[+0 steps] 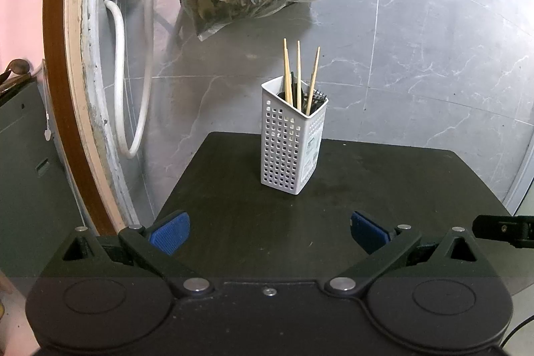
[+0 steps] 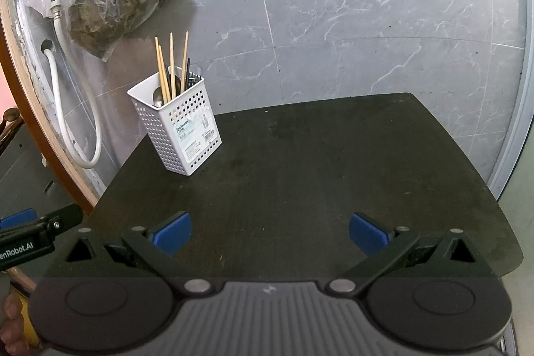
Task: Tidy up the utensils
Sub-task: 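Set the basket down on the table with the left gripper and withdraw both tools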
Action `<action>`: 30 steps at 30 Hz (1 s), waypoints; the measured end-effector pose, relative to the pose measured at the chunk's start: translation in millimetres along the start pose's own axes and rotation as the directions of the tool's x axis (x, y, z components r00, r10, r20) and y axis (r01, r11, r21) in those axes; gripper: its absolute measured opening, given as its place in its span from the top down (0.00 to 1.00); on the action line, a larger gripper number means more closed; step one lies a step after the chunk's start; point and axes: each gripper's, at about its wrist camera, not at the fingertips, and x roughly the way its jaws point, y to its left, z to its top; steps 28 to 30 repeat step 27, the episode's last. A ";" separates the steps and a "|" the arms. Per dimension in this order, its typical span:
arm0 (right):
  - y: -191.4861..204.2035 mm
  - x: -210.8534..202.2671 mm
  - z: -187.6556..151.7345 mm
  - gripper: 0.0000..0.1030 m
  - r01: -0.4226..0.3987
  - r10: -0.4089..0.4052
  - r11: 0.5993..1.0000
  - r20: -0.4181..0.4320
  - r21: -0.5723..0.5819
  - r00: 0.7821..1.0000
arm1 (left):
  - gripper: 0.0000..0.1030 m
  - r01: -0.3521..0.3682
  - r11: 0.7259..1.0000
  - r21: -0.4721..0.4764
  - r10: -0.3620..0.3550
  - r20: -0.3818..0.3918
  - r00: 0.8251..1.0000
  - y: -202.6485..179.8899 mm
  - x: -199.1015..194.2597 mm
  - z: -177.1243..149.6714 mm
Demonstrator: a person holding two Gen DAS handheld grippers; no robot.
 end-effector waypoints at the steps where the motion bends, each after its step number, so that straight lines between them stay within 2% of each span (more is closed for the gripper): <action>1: 0.2 0.1 0.0 0.00 0.001 -0.001 1.000 0.000 0.000 1.000 | 0.01 0.001 1.000 0.000 -0.001 0.000 1.000 -0.1 0.2 0.0; 30: 1.6 13.0 3.2 0.00 0.007 -0.007 1.000 -0.016 0.008 1.000 | 0.01 0.012 1.000 0.004 -0.012 -0.020 1.000 2.0 15.5 3.4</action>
